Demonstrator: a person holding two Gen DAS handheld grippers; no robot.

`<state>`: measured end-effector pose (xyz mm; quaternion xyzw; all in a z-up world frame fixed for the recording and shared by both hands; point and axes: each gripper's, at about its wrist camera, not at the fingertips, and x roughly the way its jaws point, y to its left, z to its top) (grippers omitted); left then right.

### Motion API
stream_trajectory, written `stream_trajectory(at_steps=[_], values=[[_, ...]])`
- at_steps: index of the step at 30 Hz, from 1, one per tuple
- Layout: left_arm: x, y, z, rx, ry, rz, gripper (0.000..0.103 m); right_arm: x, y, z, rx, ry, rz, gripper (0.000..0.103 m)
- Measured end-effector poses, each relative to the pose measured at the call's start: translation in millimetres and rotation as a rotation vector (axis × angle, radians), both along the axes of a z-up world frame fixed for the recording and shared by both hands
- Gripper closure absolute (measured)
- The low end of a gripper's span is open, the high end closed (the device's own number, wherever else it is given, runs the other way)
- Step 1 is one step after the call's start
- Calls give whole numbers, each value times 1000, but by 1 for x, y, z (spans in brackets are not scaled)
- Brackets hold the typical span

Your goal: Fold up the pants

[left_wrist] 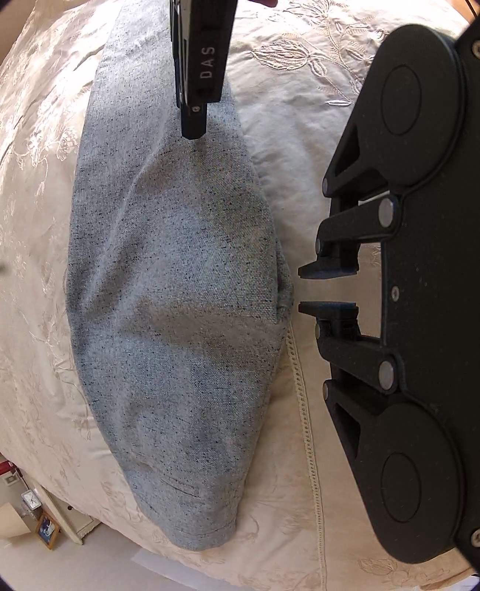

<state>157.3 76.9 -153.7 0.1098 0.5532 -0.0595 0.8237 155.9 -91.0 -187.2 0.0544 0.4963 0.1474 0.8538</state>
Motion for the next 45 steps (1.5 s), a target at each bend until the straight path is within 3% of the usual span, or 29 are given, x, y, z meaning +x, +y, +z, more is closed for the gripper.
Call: stream_trajectory(at_steps=[4,7,13,18,21,24,29,34,38,45], values=[[-3,1,0,-2,2,16,79,9,-8,1,22,30,4,67],[-6,8,1,-9,9,41,78,-3,0,4,9,51,117,66],[-6,20,2,-17,31,94,79,-46,41,6,-147,-97,370,67],[-7,26,3,-15,34,121,78,-58,78,-3,-386,-268,583,67],[-8,27,4,-17,30,135,79,-54,78,-3,-379,-278,662,71],[-10,24,7,-10,12,126,79,-42,67,4,-288,-267,635,101],[-12,9,12,24,-25,80,78,-21,52,23,-237,-277,532,101],[-7,-8,18,-1,-66,60,78,1,47,34,-184,-262,506,101],[2,-20,19,16,-92,86,78,6,44,36,-161,-242,500,101],[18,-26,7,120,-104,154,78,5,43,38,-140,-238,505,101]])
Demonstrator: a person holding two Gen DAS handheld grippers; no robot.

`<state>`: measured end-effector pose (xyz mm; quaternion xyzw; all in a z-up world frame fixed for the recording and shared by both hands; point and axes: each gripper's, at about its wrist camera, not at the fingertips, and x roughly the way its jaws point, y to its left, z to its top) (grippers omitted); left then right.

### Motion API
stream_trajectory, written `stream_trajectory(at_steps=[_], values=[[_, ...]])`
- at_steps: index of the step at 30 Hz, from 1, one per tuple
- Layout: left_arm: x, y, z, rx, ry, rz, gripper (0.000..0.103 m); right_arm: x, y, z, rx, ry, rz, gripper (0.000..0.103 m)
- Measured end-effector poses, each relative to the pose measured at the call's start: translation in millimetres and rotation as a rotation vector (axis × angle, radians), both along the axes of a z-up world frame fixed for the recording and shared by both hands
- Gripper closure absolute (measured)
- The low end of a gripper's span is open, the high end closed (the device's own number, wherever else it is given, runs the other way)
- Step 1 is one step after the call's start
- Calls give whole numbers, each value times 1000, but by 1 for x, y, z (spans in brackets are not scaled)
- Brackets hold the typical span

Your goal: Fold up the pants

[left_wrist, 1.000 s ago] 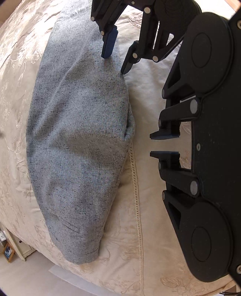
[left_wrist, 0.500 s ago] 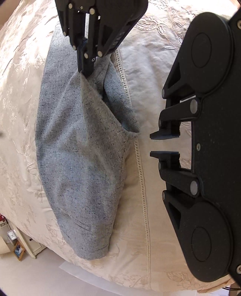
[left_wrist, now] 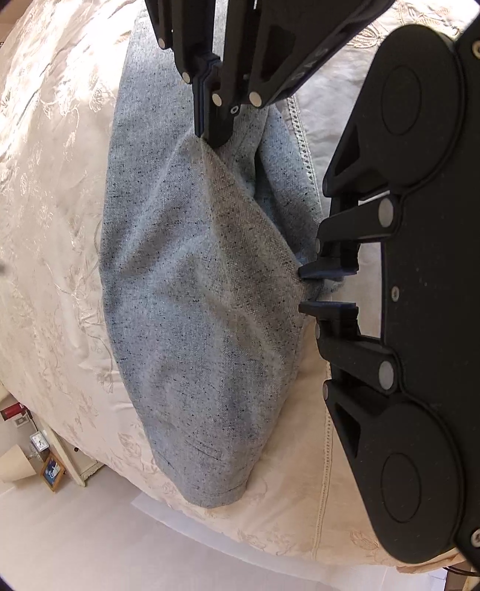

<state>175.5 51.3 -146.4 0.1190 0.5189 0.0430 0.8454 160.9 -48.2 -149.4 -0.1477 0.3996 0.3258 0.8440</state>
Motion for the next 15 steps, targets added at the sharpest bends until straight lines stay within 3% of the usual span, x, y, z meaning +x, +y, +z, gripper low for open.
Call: stream_trajectory(at_steps=[15], values=[[-6,-11,-9,79,6,-26,78,6,-2,-3,27,33,-37,101]])
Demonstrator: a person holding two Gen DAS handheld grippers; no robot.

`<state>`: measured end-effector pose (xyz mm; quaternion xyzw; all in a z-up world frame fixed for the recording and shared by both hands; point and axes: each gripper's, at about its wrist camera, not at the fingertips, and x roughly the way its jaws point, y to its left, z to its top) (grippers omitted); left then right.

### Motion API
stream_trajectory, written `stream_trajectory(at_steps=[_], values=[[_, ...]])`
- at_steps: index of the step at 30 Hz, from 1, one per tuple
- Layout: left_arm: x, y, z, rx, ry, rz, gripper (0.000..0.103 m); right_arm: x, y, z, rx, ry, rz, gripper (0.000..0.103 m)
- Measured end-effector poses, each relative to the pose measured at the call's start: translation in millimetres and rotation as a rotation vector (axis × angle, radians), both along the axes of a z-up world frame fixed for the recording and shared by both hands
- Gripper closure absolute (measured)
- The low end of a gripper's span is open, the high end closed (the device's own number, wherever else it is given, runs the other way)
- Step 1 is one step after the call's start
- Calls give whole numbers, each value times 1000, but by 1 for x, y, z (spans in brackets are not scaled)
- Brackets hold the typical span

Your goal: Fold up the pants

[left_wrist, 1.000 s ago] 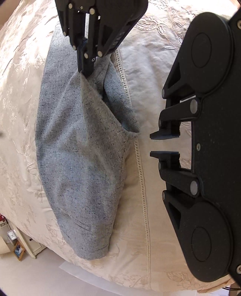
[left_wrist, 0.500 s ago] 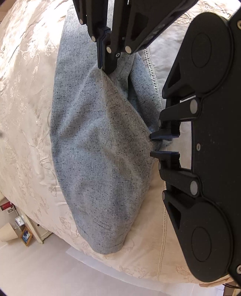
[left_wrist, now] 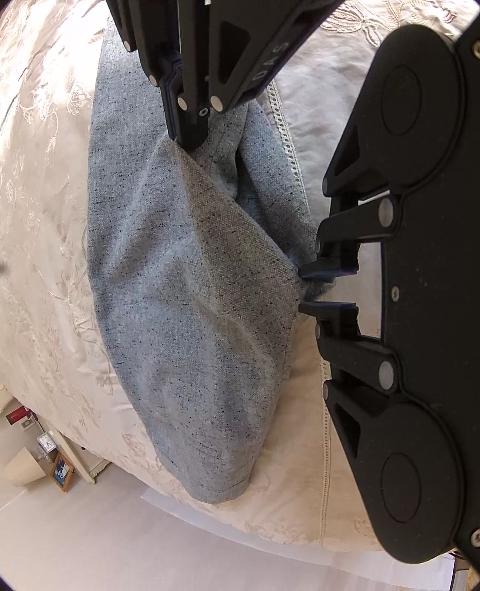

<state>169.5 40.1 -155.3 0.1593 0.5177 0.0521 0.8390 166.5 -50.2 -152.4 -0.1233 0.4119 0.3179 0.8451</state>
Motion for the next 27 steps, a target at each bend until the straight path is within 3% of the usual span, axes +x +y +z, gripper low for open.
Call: stream_trajectory(at_steps=[3,5,8,11,16,19,27], values=[[7,-1,-8,13,19,-3,72,0,0,0,5,4,-5,101],[16,-2,-19,49,61,13,74,-1,0,0,5,6,-6,101],[19,15,-12,-35,88,87,85,0,0,-1,5,16,-7,101],[11,30,5,-91,83,113,85,-2,0,0,10,25,-1,101],[12,34,14,-105,127,91,85,-9,3,-1,15,65,1,93],[17,39,14,-136,143,111,85,-18,-6,4,51,74,-81,88],[17,41,17,-147,144,79,85,-46,3,4,172,173,-125,89]])
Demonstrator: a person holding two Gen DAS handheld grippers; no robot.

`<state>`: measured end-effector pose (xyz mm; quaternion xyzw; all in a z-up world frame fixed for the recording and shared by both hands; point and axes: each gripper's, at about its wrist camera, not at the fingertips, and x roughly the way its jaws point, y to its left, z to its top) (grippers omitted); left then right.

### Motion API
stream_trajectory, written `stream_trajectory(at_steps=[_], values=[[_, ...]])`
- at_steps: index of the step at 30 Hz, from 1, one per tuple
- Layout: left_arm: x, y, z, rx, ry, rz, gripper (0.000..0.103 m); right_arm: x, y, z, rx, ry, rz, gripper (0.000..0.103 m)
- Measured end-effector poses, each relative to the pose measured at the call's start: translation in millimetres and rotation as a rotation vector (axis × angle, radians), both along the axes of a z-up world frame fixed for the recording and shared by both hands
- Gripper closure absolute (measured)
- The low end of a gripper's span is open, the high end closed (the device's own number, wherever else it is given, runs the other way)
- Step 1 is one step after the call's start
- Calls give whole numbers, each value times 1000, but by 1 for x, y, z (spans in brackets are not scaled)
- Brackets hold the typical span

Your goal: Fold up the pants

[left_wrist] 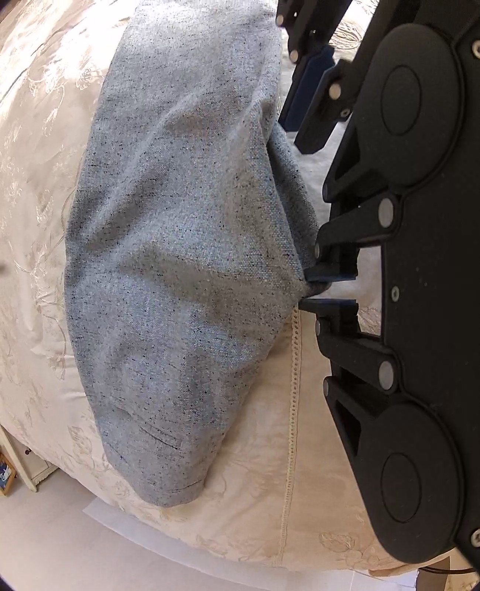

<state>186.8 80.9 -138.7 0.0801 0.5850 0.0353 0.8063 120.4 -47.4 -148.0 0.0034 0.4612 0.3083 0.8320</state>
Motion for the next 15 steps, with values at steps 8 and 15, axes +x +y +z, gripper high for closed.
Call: stream_trajectory(at_steps=[8,15], values=[[1,6,-1,-28,7,-11,85,33,22,-31,-2,61,-105,89],[1,10,-8,-30,25,-12,84,42,-32,-58,-251,35,-328,99]])
